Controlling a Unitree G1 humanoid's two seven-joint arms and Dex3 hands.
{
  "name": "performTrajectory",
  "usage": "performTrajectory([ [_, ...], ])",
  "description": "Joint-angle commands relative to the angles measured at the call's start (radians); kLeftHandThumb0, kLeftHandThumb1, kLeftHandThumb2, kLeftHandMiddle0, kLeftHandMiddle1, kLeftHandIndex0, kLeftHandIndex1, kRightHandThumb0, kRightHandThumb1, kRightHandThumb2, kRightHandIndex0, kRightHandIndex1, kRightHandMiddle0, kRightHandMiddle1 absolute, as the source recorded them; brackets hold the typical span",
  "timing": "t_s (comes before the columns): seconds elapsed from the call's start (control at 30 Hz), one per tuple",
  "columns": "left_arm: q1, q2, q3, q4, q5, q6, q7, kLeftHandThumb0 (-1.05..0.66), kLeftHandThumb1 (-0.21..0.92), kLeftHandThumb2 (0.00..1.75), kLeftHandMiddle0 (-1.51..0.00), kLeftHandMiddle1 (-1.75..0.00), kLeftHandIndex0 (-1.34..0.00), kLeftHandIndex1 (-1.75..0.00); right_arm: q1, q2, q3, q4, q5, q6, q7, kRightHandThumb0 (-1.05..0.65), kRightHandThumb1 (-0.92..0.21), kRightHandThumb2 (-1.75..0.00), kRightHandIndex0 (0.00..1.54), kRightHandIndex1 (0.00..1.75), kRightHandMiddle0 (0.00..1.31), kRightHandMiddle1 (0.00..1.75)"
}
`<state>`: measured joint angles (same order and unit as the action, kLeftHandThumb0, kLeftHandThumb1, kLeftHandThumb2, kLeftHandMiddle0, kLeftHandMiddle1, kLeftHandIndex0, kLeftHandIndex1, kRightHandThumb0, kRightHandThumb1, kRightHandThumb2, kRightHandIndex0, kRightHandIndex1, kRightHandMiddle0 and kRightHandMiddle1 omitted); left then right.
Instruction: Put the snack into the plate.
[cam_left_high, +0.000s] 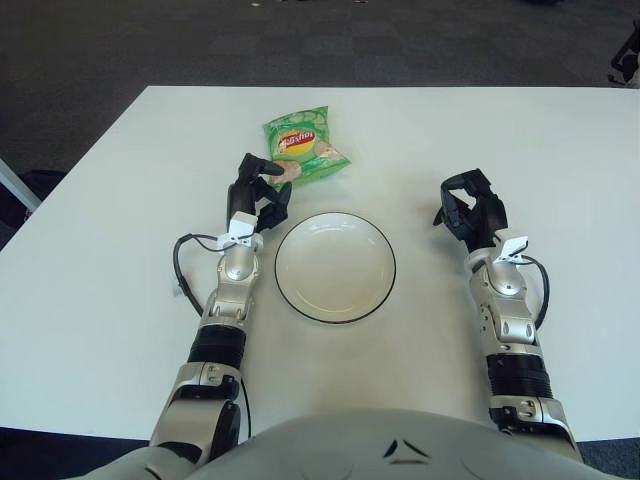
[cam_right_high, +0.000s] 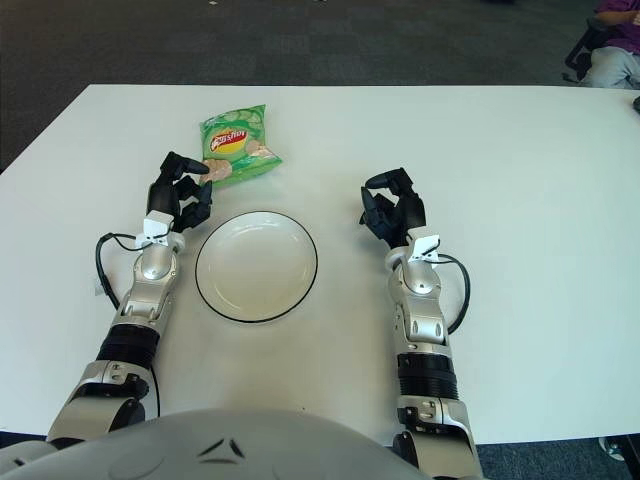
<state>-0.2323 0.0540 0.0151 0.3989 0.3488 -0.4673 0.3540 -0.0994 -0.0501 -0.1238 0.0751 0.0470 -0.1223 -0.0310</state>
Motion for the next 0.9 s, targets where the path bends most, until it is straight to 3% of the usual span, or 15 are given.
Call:
performTrajectory([
  [0.0,-0.028,0.045,-0.031,0.045,0.136,-0.044,0.135,-0.37,0.82,0.5,-0.83,-1.68,-0.42,-1.57,-0.001,-0.006,-0.001,0.009,-0.003,-0.01,0.003,-0.35,-0.9,-0.4,0.83,1.75,0.37,1.59],
  [0.17,-0.043,0.091,-0.089,0.063,0.327,0.013,0.315,-0.36,0.9,0.33,-0.77,-1.66,-0.44,-1.51,-0.001,-0.006,0.0,0.008,-0.006,-0.009,0.003,-0.35,-0.91,-0.39,0.82,1.75,0.37,1.59],
  [0.23,-0.044,0.099,-0.105,0.062,0.363,0.032,0.351,-0.36,0.91,0.31,-0.72,-1.54,-0.44,-1.5,-0.002,-0.006,0.001,0.007,-0.007,-0.007,0.002,-0.35,-0.91,-0.39,0.82,1.75,0.37,1.58],
  [0.4,-0.044,0.105,-0.129,0.052,0.379,0.055,0.376,-0.36,0.92,0.29,-0.67,-1.32,-0.45,-1.48,-0.002,-0.007,0.003,0.009,-0.009,-0.007,0.003,-0.35,-0.91,-0.38,0.82,1.75,0.37,1.58],
  [0.6,-0.05,0.133,-0.157,0.045,0.371,0.027,0.365,-0.36,0.92,0.33,-0.54,-0.96,-0.4,-1.53,-0.004,-0.007,0.006,0.013,-0.012,-0.009,0.001,-0.35,-0.92,-0.37,0.81,1.75,0.37,1.58],
  [0.83,-0.068,0.178,-0.188,0.065,0.39,-0.02,0.387,-0.35,0.92,0.36,-0.37,-0.78,-0.36,-1.57,-0.008,-0.009,0.008,0.022,-0.014,-0.014,0.001,-0.35,-0.92,-0.37,0.81,1.75,0.37,1.58],
  [0.87,-0.072,0.185,-0.193,0.068,0.396,-0.025,0.393,-0.38,0.92,0.29,-0.37,-0.72,-0.32,-1.3,-0.008,-0.009,0.008,0.023,-0.015,-0.014,0.001,-0.35,-0.92,-0.37,0.81,1.75,0.37,1.58],
])
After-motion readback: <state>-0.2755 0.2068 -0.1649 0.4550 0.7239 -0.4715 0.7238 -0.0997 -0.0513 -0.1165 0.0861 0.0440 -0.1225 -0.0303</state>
